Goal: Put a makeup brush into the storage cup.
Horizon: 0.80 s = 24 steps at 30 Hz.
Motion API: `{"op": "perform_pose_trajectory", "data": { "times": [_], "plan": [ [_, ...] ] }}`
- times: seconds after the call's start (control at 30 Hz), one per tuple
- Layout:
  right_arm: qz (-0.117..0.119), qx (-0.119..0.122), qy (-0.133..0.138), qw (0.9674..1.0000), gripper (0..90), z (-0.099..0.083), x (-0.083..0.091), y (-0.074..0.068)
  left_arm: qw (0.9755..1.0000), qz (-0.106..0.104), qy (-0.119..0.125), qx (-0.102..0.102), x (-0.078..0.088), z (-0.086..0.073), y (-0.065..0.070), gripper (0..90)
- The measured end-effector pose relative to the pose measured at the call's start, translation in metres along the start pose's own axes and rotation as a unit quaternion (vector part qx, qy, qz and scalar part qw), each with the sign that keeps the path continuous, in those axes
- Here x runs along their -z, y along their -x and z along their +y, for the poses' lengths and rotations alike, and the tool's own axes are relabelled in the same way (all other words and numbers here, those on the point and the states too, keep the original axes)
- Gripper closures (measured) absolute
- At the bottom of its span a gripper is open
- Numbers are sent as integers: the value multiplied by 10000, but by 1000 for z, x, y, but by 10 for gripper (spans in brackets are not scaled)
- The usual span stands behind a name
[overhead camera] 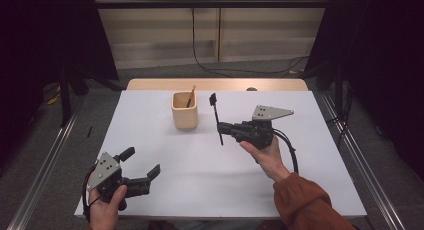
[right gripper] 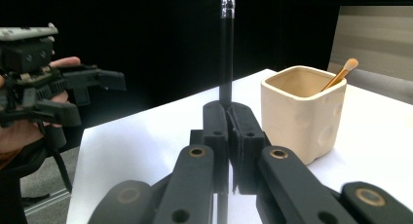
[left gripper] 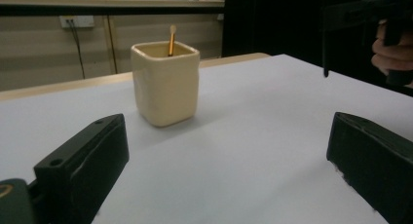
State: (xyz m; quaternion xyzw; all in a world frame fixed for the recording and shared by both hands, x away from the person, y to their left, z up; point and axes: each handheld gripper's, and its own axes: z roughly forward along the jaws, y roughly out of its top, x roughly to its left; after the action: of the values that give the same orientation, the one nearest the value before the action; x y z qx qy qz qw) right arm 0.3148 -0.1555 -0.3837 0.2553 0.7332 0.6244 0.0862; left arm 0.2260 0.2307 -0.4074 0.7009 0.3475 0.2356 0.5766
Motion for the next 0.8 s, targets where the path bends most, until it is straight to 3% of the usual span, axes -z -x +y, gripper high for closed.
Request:
{"op": "perform_pose_trajectory", "data": {
  "times": [0.13,0.2,0.53,0.8],
  "plan": [
    [-12,-39,17,10000,864,-1,0,2,9999,-138,6,-97,-5,7,3,11],
    [7,-28,12,10000,864,-1,0,2,9997,-243,29,-4,-8,9,4,11],
    [-1,-28,0,10000,864,-2,-1,1,9988,-483,47,-63,-22,15,11,13],
    [-13,-35,-15,10000,864,-4,-1,2,9973,-676,212,-193,-44,34,22,9]
  ]
}}
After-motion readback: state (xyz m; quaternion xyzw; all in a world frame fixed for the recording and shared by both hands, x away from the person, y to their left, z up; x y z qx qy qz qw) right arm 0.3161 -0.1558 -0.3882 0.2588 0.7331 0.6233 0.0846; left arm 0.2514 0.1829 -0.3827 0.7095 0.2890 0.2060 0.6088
